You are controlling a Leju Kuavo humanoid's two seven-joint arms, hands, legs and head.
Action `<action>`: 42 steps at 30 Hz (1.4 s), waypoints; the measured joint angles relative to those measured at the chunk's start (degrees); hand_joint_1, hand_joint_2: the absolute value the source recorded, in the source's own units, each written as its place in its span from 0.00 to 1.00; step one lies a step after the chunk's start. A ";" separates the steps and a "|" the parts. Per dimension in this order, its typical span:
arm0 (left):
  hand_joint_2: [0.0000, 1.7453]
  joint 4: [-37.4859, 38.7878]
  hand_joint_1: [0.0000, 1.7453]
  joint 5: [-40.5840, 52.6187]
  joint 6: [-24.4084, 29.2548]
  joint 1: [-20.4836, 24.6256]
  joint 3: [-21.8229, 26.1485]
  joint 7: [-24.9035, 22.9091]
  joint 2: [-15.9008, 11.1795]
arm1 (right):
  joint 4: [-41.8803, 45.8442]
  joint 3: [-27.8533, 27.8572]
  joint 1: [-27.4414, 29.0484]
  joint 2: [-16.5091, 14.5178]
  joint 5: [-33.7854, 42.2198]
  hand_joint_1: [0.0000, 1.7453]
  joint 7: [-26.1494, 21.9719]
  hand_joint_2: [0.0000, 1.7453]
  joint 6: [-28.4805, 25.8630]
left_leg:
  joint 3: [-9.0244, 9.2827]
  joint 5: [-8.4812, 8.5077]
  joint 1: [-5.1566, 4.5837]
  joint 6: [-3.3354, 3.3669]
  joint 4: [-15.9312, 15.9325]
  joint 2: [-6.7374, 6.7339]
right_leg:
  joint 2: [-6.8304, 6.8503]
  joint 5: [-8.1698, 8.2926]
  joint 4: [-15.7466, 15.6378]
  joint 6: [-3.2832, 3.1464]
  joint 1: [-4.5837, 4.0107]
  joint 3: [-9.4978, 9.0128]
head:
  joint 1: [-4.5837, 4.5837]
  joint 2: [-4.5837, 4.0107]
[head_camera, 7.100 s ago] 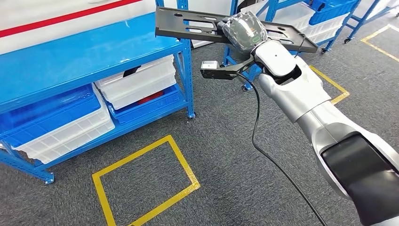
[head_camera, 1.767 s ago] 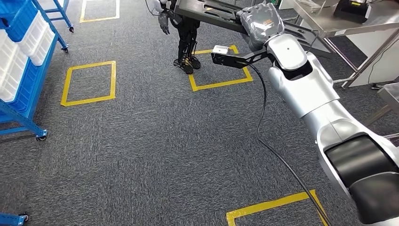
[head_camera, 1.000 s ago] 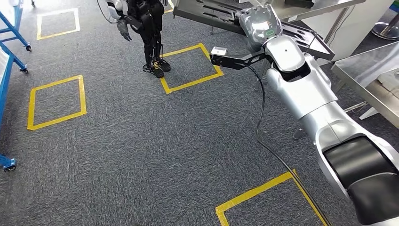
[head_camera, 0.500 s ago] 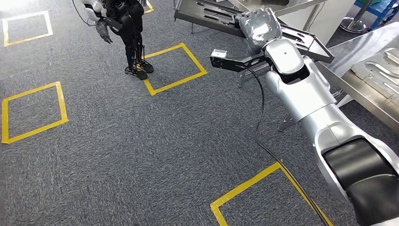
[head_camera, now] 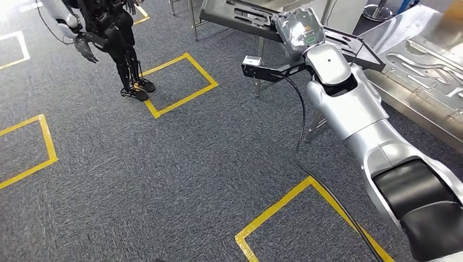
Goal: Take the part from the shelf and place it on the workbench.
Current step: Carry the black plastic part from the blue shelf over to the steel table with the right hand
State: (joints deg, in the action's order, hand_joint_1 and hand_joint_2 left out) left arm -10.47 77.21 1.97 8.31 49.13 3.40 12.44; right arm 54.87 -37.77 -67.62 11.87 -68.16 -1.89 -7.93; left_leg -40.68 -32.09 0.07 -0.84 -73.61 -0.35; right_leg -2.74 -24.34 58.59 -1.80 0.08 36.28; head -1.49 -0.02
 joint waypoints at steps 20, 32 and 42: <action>1.00 -0.02 0.00 0.34 -0.77 -0.16 0.08 0.20 -0.13 | -0.57 0.45 -0.28 0.18 -0.27 1.00 0.08 1.00 0.08 | 7.68 6.22 -0.04 0.95 16.32 -3.00 | 5.30 -0.40 -0.07 3.30 0.91 -0.21 | -0.01 0.00; 1.00 -0.02 0.00 0.45 -0.97 -0.12 0.11 0.05 -0.53 | -0.53 0.59 -0.29 0.69 -0.15 1.00 -0.01 1.00 0.89 | 2.31 3.33 0.42 0.25 5.66 0.62 | -0.41 -0.29 -0.03 0.87 0.61 -0.23 | 0.00 0.00; 1.00 -0.02 0.00 0.38 -1.00 -0.14 0.13 0.02 -0.55 | -0.55 0.63 -0.08 1.08 -0.49 1.00 0.41 1.00 0.62 | 7.17 7.53 0.37 2.48 17.38 0.32 | 1.35 -5.08 8.93 3.12 0.72 4.81 | 0.01 0.00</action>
State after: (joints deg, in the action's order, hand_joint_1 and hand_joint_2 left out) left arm -10.49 77.59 0.97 8.16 49.27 3.42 11.89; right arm 54.31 -37.14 -67.70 12.95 -68.64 -1.48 -7.31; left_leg -33.51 -24.57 0.44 1.64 -56.22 -0.04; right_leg -1.40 -29.43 67.52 1.33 0.80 41.10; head -1.48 -0.02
